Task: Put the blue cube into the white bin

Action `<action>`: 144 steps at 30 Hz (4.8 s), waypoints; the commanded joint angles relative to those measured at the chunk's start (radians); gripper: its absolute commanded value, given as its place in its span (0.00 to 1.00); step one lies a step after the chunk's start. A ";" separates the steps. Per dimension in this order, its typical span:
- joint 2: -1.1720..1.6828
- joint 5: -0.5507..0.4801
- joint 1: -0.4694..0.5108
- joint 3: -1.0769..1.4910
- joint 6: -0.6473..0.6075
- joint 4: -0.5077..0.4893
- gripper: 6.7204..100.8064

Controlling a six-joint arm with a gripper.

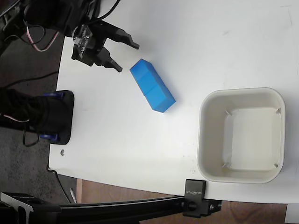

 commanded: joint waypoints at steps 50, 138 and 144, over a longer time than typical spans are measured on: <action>-0.034 -0.048 0.075 0.015 -0.021 -0.083 0.99; -0.021 -0.762 0.904 -0.103 -1.190 -0.971 0.41; -0.152 -0.891 0.965 -0.256 -1.209 -0.979 0.53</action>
